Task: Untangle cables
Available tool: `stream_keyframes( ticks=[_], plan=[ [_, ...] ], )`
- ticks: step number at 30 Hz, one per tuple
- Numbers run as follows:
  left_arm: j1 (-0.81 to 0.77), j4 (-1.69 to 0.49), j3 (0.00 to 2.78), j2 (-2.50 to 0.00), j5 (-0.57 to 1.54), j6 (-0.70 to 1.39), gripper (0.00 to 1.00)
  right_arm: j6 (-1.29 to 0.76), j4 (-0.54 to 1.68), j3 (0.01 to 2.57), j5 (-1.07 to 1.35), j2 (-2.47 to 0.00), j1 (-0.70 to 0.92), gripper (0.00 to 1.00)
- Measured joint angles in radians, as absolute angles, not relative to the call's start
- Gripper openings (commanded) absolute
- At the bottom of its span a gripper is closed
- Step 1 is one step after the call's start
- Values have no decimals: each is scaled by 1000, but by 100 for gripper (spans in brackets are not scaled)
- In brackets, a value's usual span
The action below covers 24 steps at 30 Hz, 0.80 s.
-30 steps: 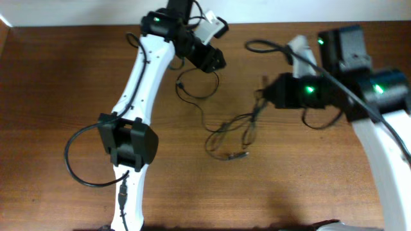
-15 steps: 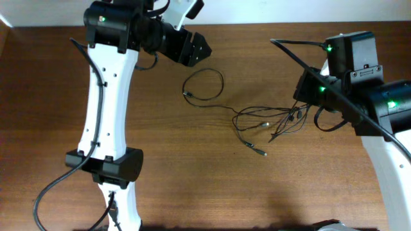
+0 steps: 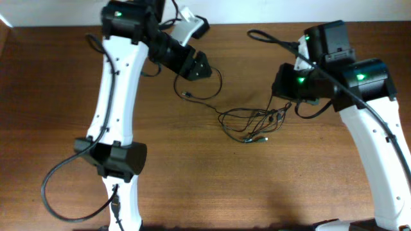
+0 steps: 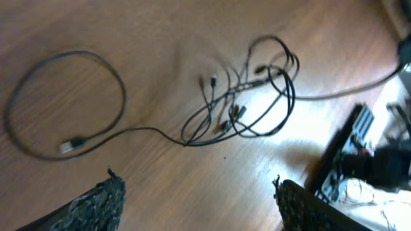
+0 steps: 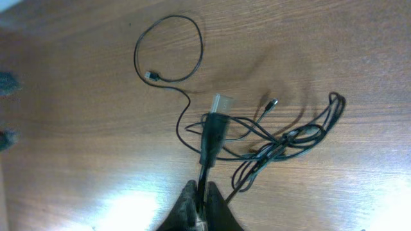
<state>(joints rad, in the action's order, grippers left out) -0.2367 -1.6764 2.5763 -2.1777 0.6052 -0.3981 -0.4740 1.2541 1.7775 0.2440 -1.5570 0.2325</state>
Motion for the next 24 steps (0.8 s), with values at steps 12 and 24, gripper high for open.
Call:
stream_keyframes(
  ticks=[12,24],
  plan=[
    [-174,-1631,2563,-2199,640,-469,80,-396,1349,1777,230,-1671,73,87],
    [-181,-1608,2563,-2199,640,-464,86,-497,849,1777,211,-2053,99,59]
  ],
)
